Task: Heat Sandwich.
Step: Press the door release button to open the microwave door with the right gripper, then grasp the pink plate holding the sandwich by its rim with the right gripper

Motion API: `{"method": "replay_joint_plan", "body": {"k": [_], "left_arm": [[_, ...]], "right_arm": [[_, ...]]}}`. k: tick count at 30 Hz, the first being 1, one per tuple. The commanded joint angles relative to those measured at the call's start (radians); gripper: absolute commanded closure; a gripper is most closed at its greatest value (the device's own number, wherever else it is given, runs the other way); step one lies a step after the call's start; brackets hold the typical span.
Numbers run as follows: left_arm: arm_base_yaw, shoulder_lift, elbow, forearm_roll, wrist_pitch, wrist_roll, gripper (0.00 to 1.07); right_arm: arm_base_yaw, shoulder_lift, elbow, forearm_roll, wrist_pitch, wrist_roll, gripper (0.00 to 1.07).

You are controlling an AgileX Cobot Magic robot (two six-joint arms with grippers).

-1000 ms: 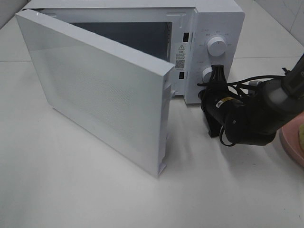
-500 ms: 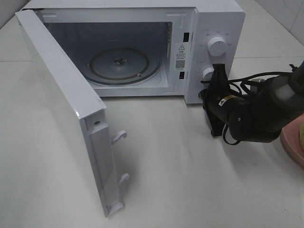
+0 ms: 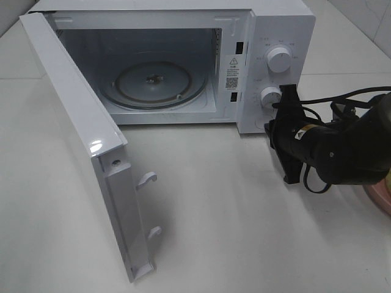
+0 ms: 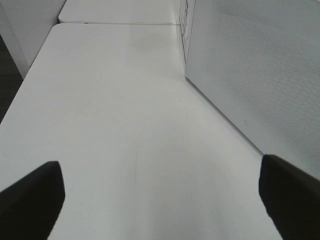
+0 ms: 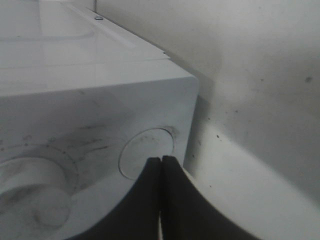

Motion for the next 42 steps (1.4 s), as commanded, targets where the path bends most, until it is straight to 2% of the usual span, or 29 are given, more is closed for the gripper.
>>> {"method": "replay_joint_plan", "body": {"k": [1,10,17,18,29,31,34,35,39,42], "left_arm": [[0.003,-0.028,0.002,-0.002,-0.008,-0.004,0.05],[0.003,-0.028,0.002,-0.002,-0.008,-0.004,0.05],[0.003,-0.028,0.002,-0.002,-0.008,-0.004,0.05],[0.003,-0.028,0.002,-0.002,-0.008,-0.004,0.05],[0.003,-0.028,0.002,-0.002,-0.008,-0.004,0.05],[0.003,-0.028,0.002,-0.002,-0.008,-0.004,0.05],[0.003,-0.028,0.002,-0.002,-0.008,-0.004,0.05],[0.003,-0.028,0.002,-0.002,-0.008,-0.004,0.05],[0.003,-0.028,0.002,-0.002,-0.008,-0.004,0.05],[0.003,-0.028,0.002,-0.002,-0.008,-0.004,0.05]], "right_arm": [[-0.003,-0.061,0.040,-0.012,0.034,-0.050,1.06],[-0.003,-0.205,0.125,-0.023,0.199,-0.136,1.04],[-0.003,-0.322,0.130,-0.026,0.482,-0.317,1.02],[-0.003,-0.349,0.130,-0.026,0.553,-0.383,1.02],[-0.003,-0.482,0.128,-0.026,0.815,-0.729,0.98],[-0.003,-0.528,0.128,-0.026,0.887,-0.888,0.97],[-0.003,-0.561,0.128,-0.030,0.937,-0.995,0.97],[-0.003,-0.588,0.128,-0.048,0.990,-1.085,0.96],[-0.003,-0.640,0.128,-0.103,1.091,-1.207,0.95],[-0.003,-0.663,0.128,-0.140,1.139,-1.232,0.94]]}}
